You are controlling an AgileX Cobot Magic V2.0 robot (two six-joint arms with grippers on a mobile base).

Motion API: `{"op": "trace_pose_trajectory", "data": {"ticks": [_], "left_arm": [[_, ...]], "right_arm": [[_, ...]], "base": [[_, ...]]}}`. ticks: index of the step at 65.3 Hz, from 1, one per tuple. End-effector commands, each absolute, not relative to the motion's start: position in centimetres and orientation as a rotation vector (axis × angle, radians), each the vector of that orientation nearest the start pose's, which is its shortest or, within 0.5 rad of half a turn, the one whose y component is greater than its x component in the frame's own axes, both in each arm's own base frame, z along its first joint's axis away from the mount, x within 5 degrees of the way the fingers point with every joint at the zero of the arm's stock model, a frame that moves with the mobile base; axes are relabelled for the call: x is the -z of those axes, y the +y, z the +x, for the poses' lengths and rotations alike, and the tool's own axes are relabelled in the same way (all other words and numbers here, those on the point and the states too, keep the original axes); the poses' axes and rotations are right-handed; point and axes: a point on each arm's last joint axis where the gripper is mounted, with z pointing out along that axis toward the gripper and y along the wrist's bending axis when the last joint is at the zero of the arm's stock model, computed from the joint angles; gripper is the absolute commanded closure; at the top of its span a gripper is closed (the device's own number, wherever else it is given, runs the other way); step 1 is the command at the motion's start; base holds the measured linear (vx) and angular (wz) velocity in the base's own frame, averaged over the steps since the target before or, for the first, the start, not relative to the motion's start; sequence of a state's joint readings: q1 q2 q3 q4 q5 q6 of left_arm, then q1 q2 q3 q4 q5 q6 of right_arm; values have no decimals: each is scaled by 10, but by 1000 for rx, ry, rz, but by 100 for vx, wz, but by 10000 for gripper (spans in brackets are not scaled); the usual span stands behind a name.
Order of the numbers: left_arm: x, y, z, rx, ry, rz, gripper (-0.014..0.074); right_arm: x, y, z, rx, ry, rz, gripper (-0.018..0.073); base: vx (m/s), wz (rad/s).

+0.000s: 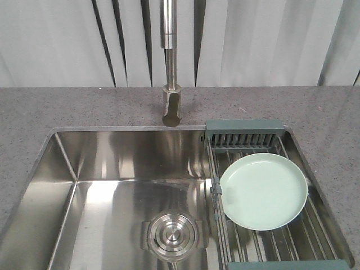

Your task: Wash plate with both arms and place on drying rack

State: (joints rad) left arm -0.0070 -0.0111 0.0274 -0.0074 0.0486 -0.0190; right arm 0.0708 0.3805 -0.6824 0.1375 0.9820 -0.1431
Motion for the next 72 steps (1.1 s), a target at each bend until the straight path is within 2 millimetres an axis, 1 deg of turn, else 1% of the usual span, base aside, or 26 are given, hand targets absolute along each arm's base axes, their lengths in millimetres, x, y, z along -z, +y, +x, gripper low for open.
{"op": "trace_pose_trajectory", "data": {"ticks": [1, 9, 10, 16, 23, 32, 41, 52, 56, 63, 72], "left_arm": [[-219, 0, 53, 41, 1420, -28, 603], [-219, 0, 53, 41, 1420, -28, 603], [-219, 0, 53, 41, 1420, -28, 603], [-219, 0, 53, 41, 1420, -28, 603], [-219, 0, 53, 41, 1420, -28, 603], [-219, 0, 53, 41, 1420, -28, 603], [-219, 0, 53, 41, 1420, -28, 603], [-219, 0, 53, 41, 1420, -28, 603], [-219, 0, 53, 41, 1420, -28, 603], [-219, 0, 53, 41, 1420, -28, 603], [-219, 0, 53, 41, 1420, -28, 603]], "right_arm": [[-341, 12, 56, -93, 1967, -191, 195], [-315, 8, 61, -27, 1842, -177, 209], [-308, 8, 62, -18, 1834, -177, 213], [-285, 7, 64, -2, 1749, -162, 230], [-259, 6, 64, 10, 1722, -146, 254], [-235, 2, 59, 38, 1708, -94, 304], [-226, 2, 50, 41, 1648, -93, 430], [-215, 2, 51, 53, 1637, -94, 575], [-210, 1, 53, 55, 1611, -89, 569], [-201, 1, 57, 53, 1514, -63, 568], [-203, 0, 56, 44, 1507, -53, 568]], "base": [[0, 0], [0, 0], [0, 0], [0, 0], [0, 0], [0, 0], [0, 0], [0, 0], [0, 0], [0, 0], [0, 0]]}}
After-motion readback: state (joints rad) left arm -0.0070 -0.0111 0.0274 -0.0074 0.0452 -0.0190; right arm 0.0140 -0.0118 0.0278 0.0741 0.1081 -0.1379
